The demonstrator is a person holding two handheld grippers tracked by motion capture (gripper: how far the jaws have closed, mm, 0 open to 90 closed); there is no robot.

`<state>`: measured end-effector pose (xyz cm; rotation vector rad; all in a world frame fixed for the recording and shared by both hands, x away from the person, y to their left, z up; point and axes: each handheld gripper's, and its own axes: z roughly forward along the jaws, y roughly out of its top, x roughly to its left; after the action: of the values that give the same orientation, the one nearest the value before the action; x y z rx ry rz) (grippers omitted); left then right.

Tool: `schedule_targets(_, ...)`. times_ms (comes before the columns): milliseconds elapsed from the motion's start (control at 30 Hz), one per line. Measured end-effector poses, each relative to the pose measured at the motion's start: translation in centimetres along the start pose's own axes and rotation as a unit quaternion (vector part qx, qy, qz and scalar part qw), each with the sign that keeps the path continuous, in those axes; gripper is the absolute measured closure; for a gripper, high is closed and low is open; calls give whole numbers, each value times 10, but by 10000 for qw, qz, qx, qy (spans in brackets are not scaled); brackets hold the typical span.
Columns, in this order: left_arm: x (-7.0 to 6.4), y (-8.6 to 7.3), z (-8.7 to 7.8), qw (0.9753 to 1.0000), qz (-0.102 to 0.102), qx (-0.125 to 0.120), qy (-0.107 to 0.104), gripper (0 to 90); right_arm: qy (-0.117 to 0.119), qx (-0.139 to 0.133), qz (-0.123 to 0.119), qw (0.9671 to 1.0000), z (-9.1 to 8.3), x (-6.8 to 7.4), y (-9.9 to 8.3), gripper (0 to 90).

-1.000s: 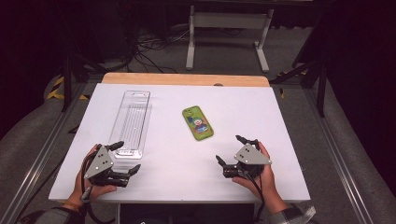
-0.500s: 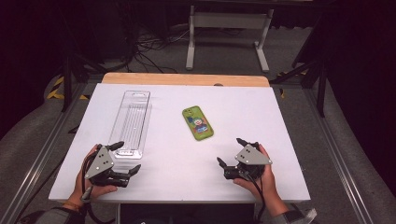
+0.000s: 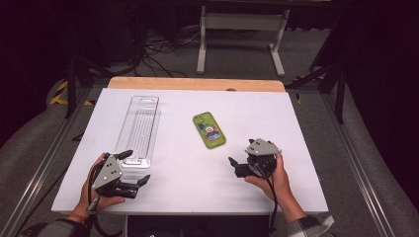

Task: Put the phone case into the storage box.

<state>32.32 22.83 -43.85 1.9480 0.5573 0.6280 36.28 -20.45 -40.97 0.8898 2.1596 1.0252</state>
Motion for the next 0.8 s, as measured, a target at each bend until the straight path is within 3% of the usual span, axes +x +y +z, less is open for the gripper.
schedule_targets(67, 0, 0, 0, 10000, 33, 1, 0, 61, 84, 106, 74, 9999, 6, -3, 5, 93)
schedule_targets(300, 0, 0, -1, 10000, -21, 1, -15, 61, 55, 264, 277, 9993, 22, -15, 31, 94)
schedule_targets(433, -1, 0, -1, 10000, -8, 10, -46, 61, 209, 414, 395, 9981, 34, -19, 45, 94)
schedule_targets(633, -1, -1, -1, 10000, -39, 3, -68, 61, 394, 832, 621, 9938, 73, -23, 70, 101)
schedule_targets(767, 0, -1, -1, 10000, -27, 12, -53, 61, 423, 1021, 565, 9923, 88, -22, 76, 102)
schedule_targets(800, -1, -1, -1, 10000, -56, 15, -77, 61, 500, 1178, 626, 9898, 96, -22, 79, 102)
